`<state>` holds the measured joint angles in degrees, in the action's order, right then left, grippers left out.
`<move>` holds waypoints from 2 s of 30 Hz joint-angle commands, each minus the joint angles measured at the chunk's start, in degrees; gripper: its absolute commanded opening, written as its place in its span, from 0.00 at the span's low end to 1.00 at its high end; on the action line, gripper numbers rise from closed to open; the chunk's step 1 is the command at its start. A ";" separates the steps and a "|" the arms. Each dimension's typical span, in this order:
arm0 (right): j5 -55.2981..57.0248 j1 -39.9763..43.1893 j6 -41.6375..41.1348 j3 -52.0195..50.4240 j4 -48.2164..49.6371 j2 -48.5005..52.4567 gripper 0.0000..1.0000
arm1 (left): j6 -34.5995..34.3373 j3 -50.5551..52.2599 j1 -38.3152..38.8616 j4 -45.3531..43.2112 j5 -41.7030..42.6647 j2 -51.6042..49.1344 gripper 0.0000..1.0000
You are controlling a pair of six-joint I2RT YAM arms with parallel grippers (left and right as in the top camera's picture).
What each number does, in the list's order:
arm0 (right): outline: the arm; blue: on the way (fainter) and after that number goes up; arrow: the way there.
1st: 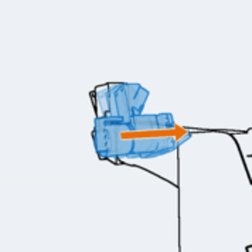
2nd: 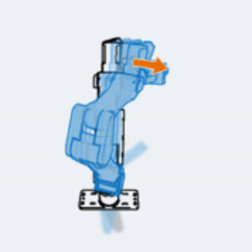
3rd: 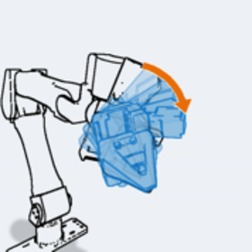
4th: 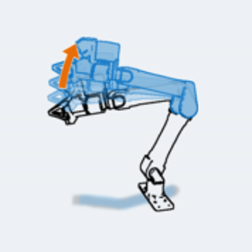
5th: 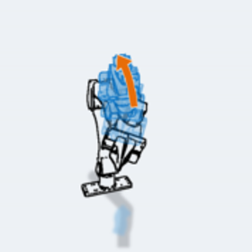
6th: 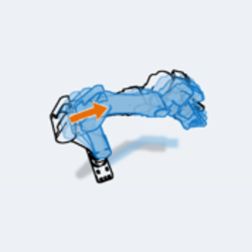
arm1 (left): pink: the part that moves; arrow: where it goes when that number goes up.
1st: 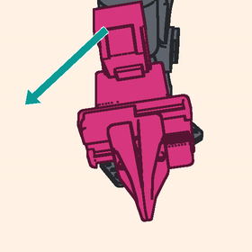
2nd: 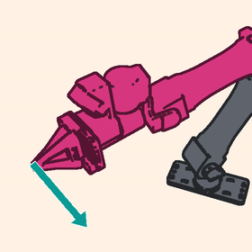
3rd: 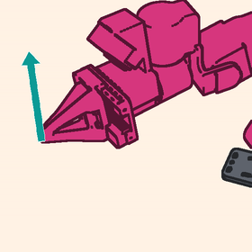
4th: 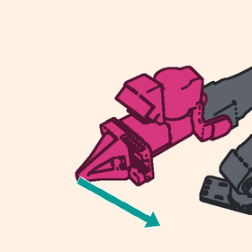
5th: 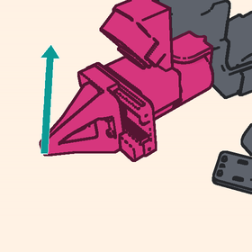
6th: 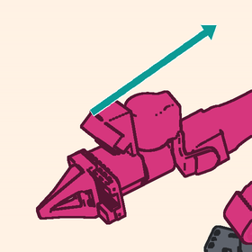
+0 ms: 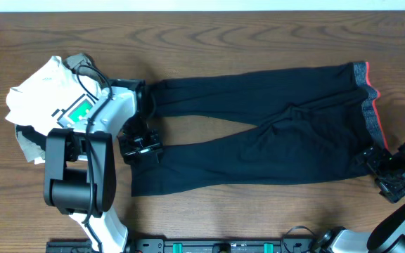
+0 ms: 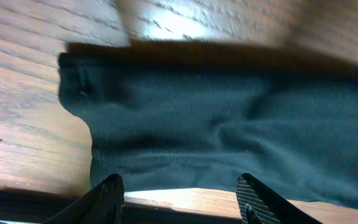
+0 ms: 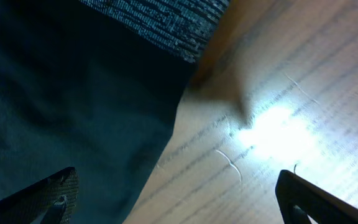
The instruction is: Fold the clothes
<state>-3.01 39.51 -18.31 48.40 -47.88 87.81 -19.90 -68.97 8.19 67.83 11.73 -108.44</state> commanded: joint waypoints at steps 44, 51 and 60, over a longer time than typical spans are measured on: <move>-1.75 0.22 0.55 -3.65 5.22 -9.90 0.99 | -39.58 38.01 4.48 -24.00 -2.12 39.36 0.83; -1.75 0.22 0.55 -3.65 5.25 -9.90 0.99 | -45.64 39.87 4.37 -24.24 -4.57 39.32 0.84; -1.75 0.22 0.55 -3.65 4.87 -9.90 0.99 | -45.55 39.89 4.37 -26.40 -7.08 39.32 0.36</move>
<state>-5.41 39.51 -17.39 45.19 -42.81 77.58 -65.01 -29.41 12.64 41.47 6.44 -68.90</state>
